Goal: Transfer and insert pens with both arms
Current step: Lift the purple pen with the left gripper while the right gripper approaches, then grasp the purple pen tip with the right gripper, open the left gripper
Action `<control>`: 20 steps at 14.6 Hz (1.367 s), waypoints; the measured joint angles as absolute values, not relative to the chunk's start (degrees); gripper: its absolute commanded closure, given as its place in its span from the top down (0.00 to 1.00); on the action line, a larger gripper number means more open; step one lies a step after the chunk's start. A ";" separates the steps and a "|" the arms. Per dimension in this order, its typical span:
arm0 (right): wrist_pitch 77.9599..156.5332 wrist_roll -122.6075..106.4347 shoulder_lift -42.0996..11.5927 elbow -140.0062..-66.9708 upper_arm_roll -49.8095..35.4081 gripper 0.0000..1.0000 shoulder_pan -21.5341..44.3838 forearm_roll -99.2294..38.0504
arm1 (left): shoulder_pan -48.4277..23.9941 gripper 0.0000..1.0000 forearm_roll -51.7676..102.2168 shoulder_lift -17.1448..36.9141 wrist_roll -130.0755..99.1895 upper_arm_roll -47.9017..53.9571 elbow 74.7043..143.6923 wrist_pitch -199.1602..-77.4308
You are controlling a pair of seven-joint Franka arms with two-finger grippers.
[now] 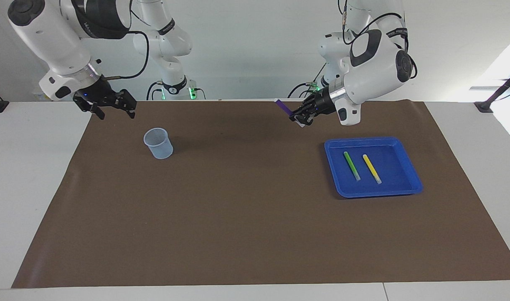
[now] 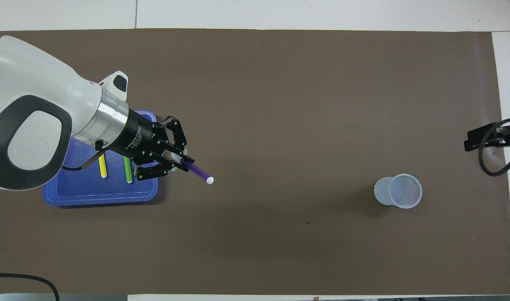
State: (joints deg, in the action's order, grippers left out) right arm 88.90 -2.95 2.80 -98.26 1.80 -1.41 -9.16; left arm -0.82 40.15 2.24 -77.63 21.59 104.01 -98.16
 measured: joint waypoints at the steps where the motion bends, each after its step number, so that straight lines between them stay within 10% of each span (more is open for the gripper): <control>1: 88.88 -2.95 2.91 -98.27 1.66 1.00 -0.91 -12.87 | -2.12 0.00 41.77 1.64 -79.97 21.65 105.24 -100.05; 14: 101.25 16.46 4.78 -103.26 0.66 1.00 15.47 -32.46 | -14.82 0.00 65.21 -4.03 -95.83 21.84 119.33 -129.30; 20: 109.70 21.58 7.06 -109.04 0.57 0.73 20.87 -32.47 | -15.38 0.00 69.62 -4.38 -96.05 21.75 120.51 -132.21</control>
State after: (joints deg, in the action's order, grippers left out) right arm 109.70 21.58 7.06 -109.04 0.57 20.87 -32.47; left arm -15.38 69.62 -4.38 -96.05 21.75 120.51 -132.21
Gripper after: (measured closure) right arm 0.057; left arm 0.828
